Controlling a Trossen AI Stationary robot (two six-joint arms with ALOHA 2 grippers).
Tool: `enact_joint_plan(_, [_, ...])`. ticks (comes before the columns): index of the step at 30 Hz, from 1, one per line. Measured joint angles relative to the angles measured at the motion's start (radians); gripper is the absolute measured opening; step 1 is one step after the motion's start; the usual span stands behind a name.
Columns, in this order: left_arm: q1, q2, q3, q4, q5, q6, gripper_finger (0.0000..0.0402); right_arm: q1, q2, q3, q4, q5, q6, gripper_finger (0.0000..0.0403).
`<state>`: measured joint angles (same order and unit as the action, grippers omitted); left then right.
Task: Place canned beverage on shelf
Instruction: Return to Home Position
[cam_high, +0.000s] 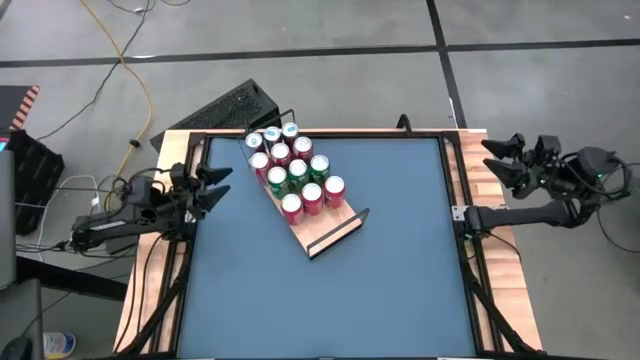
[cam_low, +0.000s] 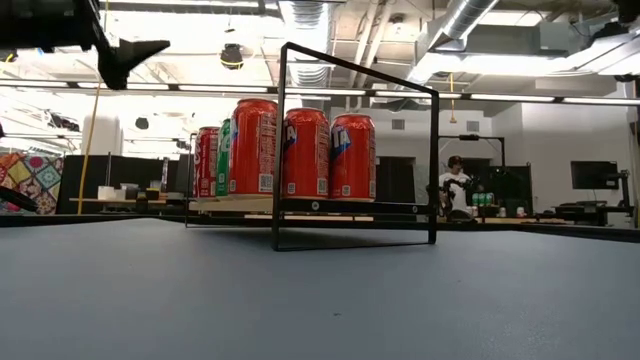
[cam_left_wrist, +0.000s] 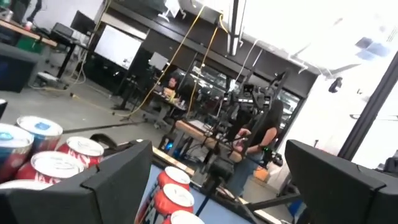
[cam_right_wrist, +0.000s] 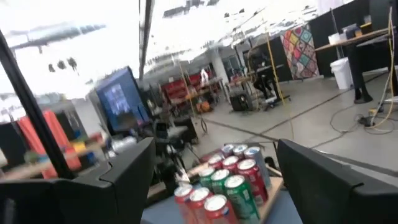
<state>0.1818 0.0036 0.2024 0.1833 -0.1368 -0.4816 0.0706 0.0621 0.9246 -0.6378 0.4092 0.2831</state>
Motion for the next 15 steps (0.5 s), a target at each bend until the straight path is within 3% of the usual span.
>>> enact_joint_plan(2, [0.000,0.001,-0.030,0.024,0.000,0.001,0.0352,0.021,-0.054,-0.051,0.023,0.028,0.013,0.0329])
enact_joint_plan(9, [-0.055,0.002,-0.102,0.095,-0.004,0.000,0.0352,0.088,-0.049,-0.113,0.063,0.103,0.001,0.0329])
enact_joint_plan(15, [-0.163,0.012,-0.135,0.130,0.105,0.069,0.0352,0.123,-0.058,-0.168,0.067,0.120,-0.008,0.0329])
